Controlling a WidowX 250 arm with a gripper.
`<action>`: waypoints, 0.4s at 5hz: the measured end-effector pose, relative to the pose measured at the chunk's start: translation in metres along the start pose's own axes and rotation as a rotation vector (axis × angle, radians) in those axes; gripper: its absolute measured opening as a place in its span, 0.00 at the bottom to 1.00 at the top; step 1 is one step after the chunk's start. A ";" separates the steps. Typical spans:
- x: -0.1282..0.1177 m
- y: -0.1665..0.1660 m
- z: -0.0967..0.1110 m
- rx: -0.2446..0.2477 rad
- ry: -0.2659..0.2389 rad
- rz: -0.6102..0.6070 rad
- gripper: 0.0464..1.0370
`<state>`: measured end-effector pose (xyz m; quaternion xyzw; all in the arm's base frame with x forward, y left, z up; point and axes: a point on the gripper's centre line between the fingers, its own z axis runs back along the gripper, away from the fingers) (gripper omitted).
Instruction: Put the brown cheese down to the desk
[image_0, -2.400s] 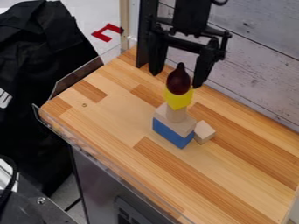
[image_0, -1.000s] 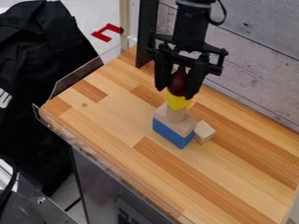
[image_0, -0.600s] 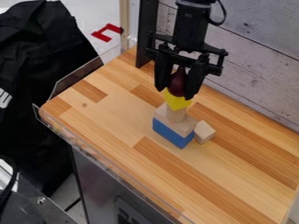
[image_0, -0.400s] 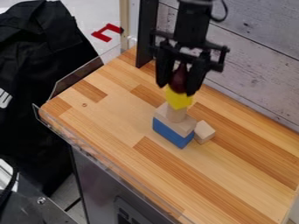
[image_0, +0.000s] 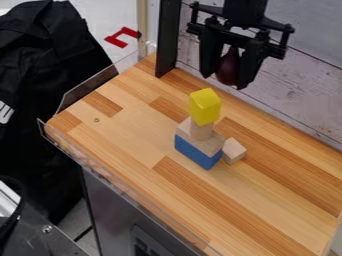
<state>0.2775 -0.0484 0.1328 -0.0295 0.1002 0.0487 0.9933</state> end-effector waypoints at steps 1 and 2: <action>-0.006 -0.020 -0.002 0.024 0.000 -0.060 0.54; -0.012 -0.042 -0.012 0.055 0.014 -0.128 0.54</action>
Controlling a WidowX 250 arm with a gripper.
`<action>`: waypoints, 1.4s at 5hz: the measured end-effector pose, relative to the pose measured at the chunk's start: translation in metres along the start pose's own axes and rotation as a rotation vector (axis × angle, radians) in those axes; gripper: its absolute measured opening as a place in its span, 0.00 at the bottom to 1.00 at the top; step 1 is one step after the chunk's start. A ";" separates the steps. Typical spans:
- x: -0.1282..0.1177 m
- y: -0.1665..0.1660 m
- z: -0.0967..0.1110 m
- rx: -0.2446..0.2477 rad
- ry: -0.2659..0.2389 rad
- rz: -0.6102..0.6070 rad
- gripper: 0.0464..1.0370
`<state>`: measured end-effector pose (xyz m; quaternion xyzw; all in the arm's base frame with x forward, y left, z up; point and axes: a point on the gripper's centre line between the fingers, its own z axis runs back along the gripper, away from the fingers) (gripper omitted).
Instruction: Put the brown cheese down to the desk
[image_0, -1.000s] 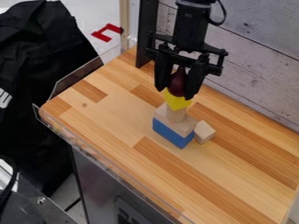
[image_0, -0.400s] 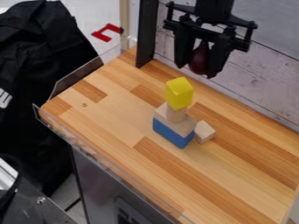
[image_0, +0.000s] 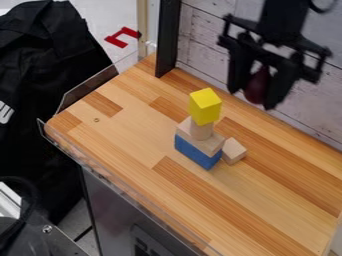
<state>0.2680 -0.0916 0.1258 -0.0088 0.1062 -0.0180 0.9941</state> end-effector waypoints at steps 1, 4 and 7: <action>-0.005 -0.017 -0.012 -0.019 0.010 -0.036 0.54; -0.006 -0.046 -0.059 -0.045 0.088 -0.087 0.54; 0.015 -0.028 -0.106 -0.062 0.143 0.001 0.54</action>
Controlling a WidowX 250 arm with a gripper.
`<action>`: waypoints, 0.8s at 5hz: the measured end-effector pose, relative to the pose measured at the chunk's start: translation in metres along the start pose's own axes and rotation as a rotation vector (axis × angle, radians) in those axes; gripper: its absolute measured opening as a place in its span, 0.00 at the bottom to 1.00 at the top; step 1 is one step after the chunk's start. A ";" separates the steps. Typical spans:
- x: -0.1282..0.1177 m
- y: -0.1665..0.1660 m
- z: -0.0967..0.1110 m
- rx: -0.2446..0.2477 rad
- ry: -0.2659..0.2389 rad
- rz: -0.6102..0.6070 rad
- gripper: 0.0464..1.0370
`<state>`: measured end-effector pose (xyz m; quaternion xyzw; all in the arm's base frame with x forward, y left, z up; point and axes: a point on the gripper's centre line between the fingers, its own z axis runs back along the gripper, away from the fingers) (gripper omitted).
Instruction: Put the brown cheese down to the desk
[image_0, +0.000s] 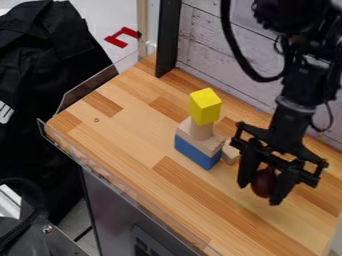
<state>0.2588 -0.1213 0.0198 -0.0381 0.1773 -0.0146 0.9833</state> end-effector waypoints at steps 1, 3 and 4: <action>0.007 -0.001 -0.009 0.005 0.013 -0.011 0.54; 0.010 -0.010 -0.015 0.029 0.009 -0.056 0.54; 0.010 -0.013 -0.020 0.027 0.018 -0.067 0.54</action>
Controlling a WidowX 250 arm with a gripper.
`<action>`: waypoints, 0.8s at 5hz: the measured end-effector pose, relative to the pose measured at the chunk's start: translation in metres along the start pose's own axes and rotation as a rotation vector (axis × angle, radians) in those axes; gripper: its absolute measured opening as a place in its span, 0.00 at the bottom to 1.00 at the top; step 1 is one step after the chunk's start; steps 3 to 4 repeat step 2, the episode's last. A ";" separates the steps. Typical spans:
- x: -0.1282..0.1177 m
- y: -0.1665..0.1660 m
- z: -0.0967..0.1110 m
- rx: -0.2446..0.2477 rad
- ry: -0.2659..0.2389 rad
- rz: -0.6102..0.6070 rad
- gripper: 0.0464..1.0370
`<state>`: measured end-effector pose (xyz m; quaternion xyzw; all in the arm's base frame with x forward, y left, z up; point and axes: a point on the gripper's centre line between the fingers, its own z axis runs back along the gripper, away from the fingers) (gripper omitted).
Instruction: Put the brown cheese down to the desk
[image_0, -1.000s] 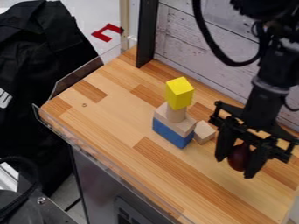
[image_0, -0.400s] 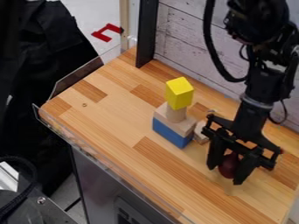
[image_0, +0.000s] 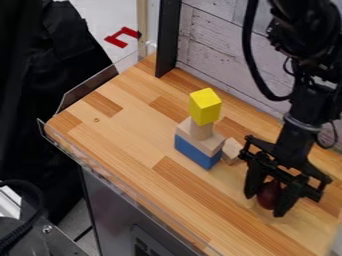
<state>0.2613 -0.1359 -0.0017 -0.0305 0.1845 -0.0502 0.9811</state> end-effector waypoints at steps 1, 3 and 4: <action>0.002 0.002 0.000 -0.023 -0.008 0.013 0.54; 0.001 0.002 -0.002 -0.039 -0.002 0.014 0.60; 0.001 0.002 -0.002 -0.039 -0.002 0.014 0.60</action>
